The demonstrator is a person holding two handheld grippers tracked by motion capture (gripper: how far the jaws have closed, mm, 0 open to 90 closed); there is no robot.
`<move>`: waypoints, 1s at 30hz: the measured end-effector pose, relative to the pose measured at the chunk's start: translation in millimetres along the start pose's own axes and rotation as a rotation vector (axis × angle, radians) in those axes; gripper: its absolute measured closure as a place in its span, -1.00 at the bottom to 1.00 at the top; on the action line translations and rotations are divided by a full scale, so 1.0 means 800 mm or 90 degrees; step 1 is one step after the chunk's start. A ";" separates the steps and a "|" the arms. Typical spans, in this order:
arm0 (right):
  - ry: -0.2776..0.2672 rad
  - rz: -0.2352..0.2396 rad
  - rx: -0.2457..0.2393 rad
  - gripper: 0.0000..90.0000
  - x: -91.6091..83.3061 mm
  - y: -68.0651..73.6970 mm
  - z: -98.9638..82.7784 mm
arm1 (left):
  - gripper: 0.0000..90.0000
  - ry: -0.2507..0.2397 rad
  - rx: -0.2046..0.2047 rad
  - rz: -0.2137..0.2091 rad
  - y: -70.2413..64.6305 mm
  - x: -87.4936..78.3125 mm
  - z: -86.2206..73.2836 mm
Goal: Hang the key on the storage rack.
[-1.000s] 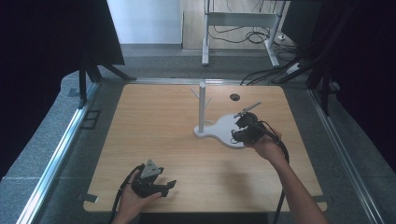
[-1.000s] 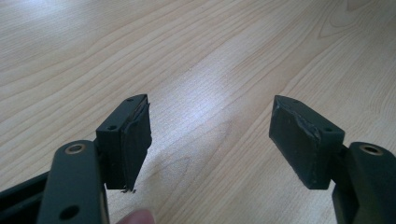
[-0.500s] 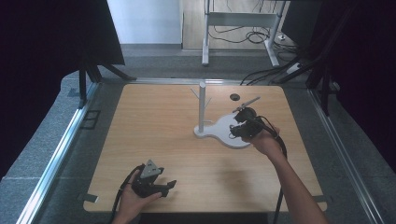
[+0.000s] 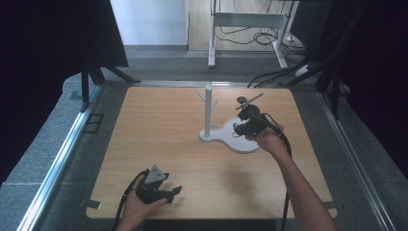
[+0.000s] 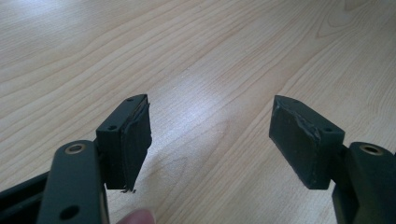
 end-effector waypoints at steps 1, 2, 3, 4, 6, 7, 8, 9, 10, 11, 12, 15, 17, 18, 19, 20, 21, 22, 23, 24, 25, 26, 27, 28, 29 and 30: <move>0.000 -0.002 -0.001 0.85 0.001 -0.001 0.002 | -0.33 0.000 0.000 0.000 0.000 0.000 0.000; 0.000 -0.002 -0.001 0.85 0.001 -0.001 0.004 | -0.33 -0.001 0.000 0.000 0.000 0.000 0.000; -0.001 -0.002 -0.001 0.85 0.002 -0.002 0.006 | -0.33 0.000 0.000 0.000 0.001 0.000 0.000; -0.003 -0.003 0.000 0.85 0.003 -0.004 0.009 | -0.33 0.000 -0.001 0.000 0.001 0.000 0.000; -0.002 -0.003 0.001 0.85 0.005 -0.004 0.011 | -0.33 0.000 -0.001 -0.001 0.001 0.001 0.000; -0.001 -0.004 0.000 0.85 0.007 -0.005 0.012 | -0.33 0.000 -0.001 -0.001 0.000 0.001 0.000; 0.002 -0.007 0.000 0.85 0.010 -0.007 0.014 | -0.33 0.001 -0.001 0.000 0.000 0.001 -0.001; 0.002 -0.007 0.000 0.85 0.010 -0.007 0.014 | -0.33 0.002 0.000 0.000 0.000 0.001 -0.001; 0.002 -0.008 0.001 0.85 0.012 -0.010 0.017 | -0.33 0.001 0.000 -0.001 0.000 0.001 -0.001; 0.002 -0.008 0.001 0.85 0.012 -0.010 0.017 | -0.33 0.001 0.000 -0.001 0.000 0.001 -0.001; 0.001 -0.008 0.002 0.85 0.013 -0.011 0.018 | -0.33 0.001 0.000 -0.001 0.000 0.001 -0.001; -0.001 -0.007 0.005 0.85 0.018 -0.014 0.022 | -0.33 0.003 0.000 -0.002 0.000 0.002 -0.001; -0.001 -0.008 0.005 0.85 0.021 -0.015 0.024 | -0.33 0.004 0.000 -0.002 0.000 0.002 -0.001; -0.003 -0.007 0.008 0.85 0.023 -0.015 0.027 | -0.33 0.004 0.000 -0.003 -0.001 0.002 -0.001; -0.003 -0.007 0.008 0.85 0.023 -0.015 0.027 | -0.33 0.004 0.000 -0.003 -0.001 0.002 -0.001; -0.005 -0.009 0.008 0.85 0.024 -0.017 0.030 | -0.33 0.004 0.001 -0.003 -0.001 0.002 -0.001; -0.005 -0.009 0.008 0.85 0.024 -0.017 0.030 | -0.33 0.004 0.001 -0.003 -0.001 0.002 -0.001; -0.008 -0.010 0.007 0.85 0.025 -0.017 0.034 | -0.33 0.003 0.001 -0.003 -0.001 0.002 -0.001; -0.008 -0.010 0.007 0.85 0.025 -0.017 0.034 | -0.33 0.003 0.001 -0.004 -0.001 0.002 -0.001; -0.007 -0.011 0.003 0.85 0.025 -0.018 0.036 | -0.33 0.003 0.001 -0.004 -0.001 0.002 -0.001; -0.009 -0.012 0.004 0.85 0.025 -0.018 0.038 | -0.33 0.003 0.001 -0.004 -0.001 0.002 -0.001; -0.013 -0.014 0.003 0.85 0.026 -0.019 0.042 | -0.33 0.003 0.000 -0.004 -0.001 0.002 -0.001; -0.013 -0.014 0.003 0.85 0.026 -0.019 0.042 | -0.33 0.003 0.000 -0.004 -0.001 0.002 -0.001; -0.014 -0.014 0.003 0.85 0.026 -0.019 0.044 | -0.33 0.002 0.000 -0.004 -0.001 0.002 -0.001; -0.016 -0.015 0.005 0.85 0.027 -0.020 0.046 | -0.33 0.002 0.000 -0.005 -0.001 0.002 -0.001; -0.017 -0.013 0.008 0.85 0.029 -0.022 0.048 | -0.33 0.002 0.001 -0.004 0.000 0.001 -0.001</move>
Point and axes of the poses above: each handheld gripper's, and its own axes: x roughly forward along the jaws, z roughly out of its top, y roughly to its left, the point moved 7 cm from there along x, roughly forward along the jaws, and after that the axes turned 7 degrees about -x, right-handed, at the moved point
